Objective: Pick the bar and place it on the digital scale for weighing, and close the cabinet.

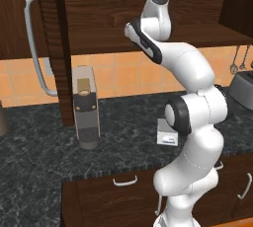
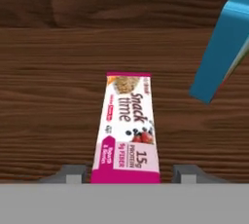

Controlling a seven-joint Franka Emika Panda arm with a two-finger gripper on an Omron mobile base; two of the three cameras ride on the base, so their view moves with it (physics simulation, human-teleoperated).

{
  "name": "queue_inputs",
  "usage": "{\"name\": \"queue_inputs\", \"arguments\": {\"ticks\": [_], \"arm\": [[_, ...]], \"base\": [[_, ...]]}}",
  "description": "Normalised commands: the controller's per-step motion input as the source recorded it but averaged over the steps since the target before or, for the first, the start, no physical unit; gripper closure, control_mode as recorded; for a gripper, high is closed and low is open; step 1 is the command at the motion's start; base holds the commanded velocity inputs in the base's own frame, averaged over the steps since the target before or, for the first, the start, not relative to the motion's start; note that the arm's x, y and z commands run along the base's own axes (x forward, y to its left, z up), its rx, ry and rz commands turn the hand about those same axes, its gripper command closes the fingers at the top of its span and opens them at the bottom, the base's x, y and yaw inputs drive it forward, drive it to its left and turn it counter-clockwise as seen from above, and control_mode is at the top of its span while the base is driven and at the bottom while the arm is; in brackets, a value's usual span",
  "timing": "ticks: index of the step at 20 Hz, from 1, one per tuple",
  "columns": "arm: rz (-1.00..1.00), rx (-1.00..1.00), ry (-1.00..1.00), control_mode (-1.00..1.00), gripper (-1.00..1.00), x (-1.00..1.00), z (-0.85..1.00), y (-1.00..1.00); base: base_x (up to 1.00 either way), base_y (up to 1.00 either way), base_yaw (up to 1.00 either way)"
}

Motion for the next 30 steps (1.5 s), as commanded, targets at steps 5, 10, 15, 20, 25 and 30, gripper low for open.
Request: {"name": "queue_inputs", "arguments": {"ticks": [5, 10, 15, 20, 25, 30], "arm": [[0.01, 0.00, -0.14, -1.00, 1.00, -0.07, -0.38, 0.03], [0.02, 0.03, 0.01, -1.00, 1.00, -0.60, 0.00, 0.00], [0.00, 0.00, 0.03, -1.00, 1.00, -0.97, 0.07, 0.00], [0.00, 0.00, 0.00, -1.00, 1.00, -1.00, 0.11, 0.00], [0.01, 0.00, 0.14, -1.00, 1.00, -1.00, 0.10, -0.28], [0.12, 0.00, 0.06, -1.00, 1.00, -1.00, -0.11, -0.67]], "base": [[0.00, 0.00, 0.00], [0.00, 0.00, 0.00], [0.00, 0.00, 0.00], [0.00, 0.00, 0.00], [0.00, 0.00, 0.00], [0.00, 0.00, 0.00]]}}
